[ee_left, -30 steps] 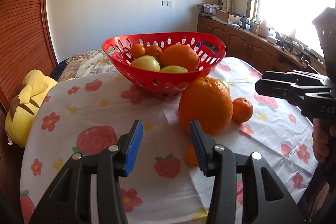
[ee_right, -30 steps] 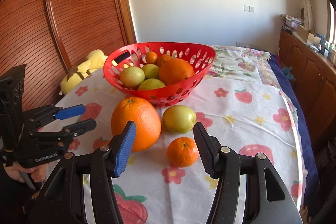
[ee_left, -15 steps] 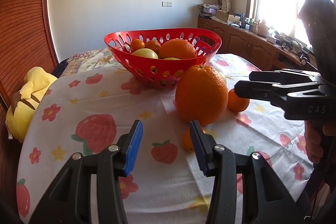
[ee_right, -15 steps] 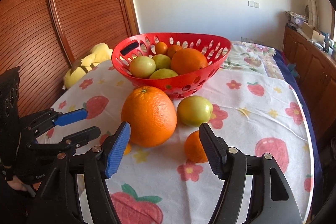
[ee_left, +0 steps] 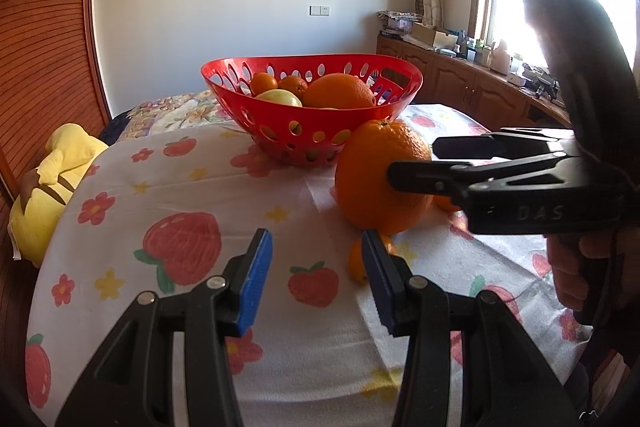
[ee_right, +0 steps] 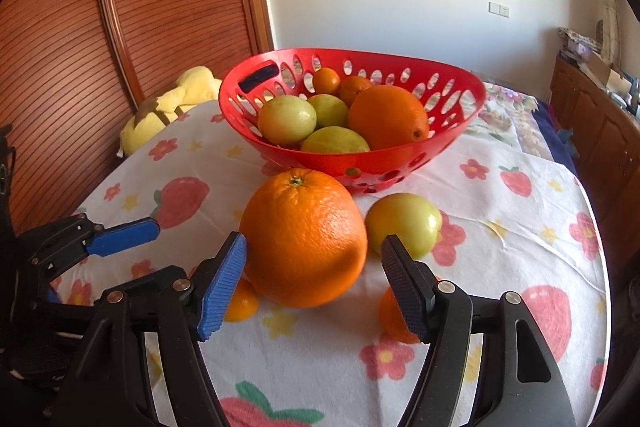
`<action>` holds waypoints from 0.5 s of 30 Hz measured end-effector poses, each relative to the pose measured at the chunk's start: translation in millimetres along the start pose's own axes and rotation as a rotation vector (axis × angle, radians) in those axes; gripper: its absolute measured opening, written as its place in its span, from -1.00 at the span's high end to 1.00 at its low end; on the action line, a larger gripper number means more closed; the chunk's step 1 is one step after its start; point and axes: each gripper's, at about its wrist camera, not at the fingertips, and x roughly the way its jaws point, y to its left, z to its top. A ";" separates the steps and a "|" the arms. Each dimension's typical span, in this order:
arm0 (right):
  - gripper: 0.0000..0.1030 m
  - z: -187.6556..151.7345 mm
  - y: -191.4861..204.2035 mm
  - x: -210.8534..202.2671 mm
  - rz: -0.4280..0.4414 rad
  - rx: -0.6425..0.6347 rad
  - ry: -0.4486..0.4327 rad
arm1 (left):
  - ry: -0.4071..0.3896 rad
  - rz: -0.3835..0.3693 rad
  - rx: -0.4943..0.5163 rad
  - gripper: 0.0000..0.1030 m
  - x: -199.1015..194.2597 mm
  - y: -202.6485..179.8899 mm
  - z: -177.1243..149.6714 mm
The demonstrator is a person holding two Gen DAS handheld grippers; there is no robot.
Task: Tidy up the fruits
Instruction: 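Close the right tool around the large navel orange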
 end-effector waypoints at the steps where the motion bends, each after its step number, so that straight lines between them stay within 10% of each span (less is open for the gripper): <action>1: -0.40 0.8 0.9 1.7 0.003 -0.005 -0.001 | 0.001 0.000 -0.002 0.10 0.0 0.1 -0.2; 15: -0.61 3.7 8.0 29.1 0.000 -0.036 0.040 | 0.002 0.000 -0.010 0.10 -0.9 0.7 -1.1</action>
